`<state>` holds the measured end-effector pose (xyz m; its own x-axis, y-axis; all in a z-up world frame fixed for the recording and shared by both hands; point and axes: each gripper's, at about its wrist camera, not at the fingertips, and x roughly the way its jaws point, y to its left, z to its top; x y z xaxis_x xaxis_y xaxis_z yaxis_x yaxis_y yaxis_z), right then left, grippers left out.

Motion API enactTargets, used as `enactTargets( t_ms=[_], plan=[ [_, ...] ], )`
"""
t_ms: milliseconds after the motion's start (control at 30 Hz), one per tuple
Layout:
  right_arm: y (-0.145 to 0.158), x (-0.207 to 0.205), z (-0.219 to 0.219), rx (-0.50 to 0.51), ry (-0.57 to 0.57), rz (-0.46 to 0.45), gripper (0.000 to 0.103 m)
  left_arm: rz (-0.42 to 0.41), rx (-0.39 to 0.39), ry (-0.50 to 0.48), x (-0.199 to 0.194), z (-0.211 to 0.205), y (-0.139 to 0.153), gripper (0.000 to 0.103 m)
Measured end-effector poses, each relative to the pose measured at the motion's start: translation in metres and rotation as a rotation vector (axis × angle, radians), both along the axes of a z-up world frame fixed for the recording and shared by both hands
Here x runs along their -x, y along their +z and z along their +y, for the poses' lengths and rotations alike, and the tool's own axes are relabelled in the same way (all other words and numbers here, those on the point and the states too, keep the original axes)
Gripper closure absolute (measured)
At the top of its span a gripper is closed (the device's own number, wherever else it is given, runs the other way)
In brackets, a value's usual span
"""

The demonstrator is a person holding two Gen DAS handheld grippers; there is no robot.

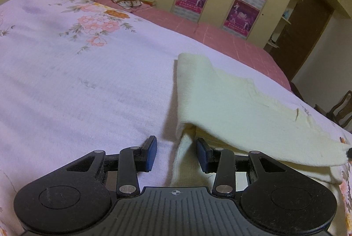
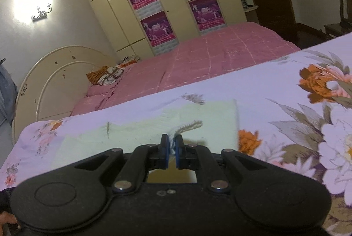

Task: Fold small clothes
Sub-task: 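Grasp the sweater edge with the right gripper and fold it over the body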

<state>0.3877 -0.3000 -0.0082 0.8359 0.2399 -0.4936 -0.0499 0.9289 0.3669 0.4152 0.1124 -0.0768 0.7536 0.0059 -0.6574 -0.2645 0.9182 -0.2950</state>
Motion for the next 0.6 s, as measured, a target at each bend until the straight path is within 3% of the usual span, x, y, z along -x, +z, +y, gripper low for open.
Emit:
enactTargets(
  t_ms=[600],
  plan=[
    [-0.027,0.012,-0.022,0.011,-0.045,0.061,0.097,-0.002,-0.003,-0.01,-0.001,0.001,-0.002,0.063]
  ],
)
